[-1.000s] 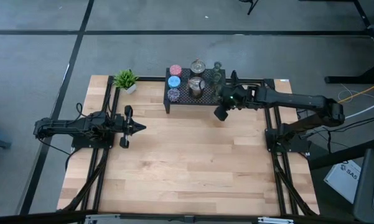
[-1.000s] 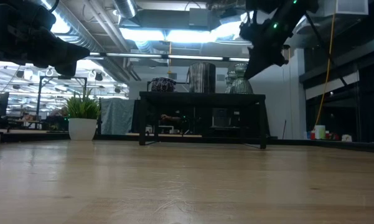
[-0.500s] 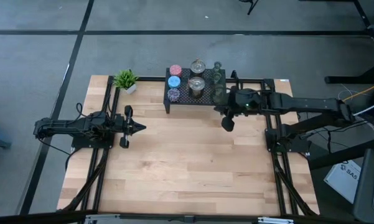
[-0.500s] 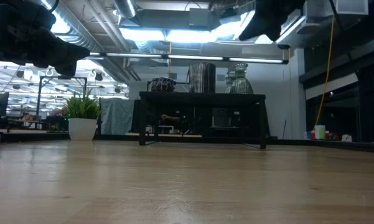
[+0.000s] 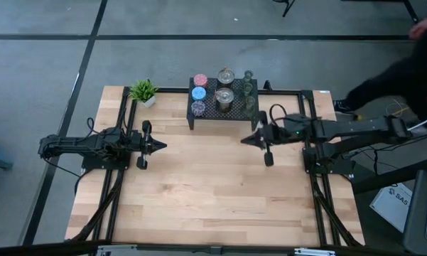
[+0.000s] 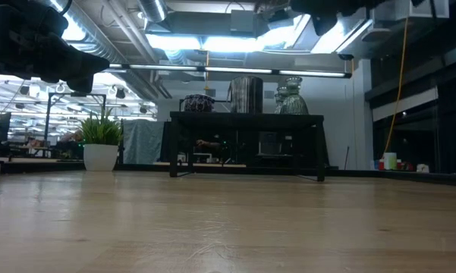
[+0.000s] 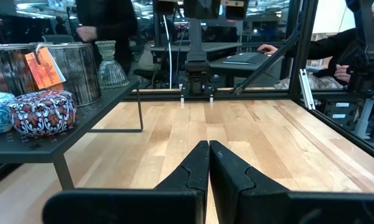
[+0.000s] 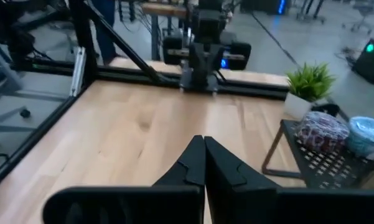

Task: Pick & Place candle stick holders
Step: Return to Home Position

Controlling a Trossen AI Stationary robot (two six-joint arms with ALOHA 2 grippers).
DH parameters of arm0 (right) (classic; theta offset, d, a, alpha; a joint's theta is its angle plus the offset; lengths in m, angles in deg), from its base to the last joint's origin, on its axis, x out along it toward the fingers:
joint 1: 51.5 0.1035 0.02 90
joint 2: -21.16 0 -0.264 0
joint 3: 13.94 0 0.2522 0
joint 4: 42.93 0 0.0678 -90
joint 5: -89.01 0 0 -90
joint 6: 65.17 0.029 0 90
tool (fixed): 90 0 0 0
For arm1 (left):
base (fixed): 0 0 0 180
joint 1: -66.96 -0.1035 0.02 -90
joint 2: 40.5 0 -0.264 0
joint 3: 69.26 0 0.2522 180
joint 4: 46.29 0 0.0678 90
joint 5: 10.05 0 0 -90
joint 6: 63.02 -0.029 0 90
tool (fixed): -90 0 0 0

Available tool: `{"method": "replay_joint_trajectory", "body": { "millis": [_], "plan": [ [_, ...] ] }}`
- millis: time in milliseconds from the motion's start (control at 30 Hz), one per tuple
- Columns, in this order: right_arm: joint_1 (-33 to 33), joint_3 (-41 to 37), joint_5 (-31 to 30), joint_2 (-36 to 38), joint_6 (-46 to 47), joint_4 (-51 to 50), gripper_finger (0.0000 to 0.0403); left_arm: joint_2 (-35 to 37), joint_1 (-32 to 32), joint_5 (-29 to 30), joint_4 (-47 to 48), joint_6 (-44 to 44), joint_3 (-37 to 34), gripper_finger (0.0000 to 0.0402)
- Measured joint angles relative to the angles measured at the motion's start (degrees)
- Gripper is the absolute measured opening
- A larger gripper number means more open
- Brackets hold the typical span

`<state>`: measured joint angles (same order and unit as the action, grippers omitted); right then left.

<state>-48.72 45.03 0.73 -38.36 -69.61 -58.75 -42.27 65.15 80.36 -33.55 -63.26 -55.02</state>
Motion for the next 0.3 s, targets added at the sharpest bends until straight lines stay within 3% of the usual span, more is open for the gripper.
{"method": "replay_joint_trajectory", "body": {
  "millis": [300],
  "plan": [
    [4.3, -14.4, 0.2, 9.0, -0.5, 6.2, 0.0, 0.0, 0.0, 0.0, 0.0, 0.0, 0.0, 0.0006]
  ]
}}
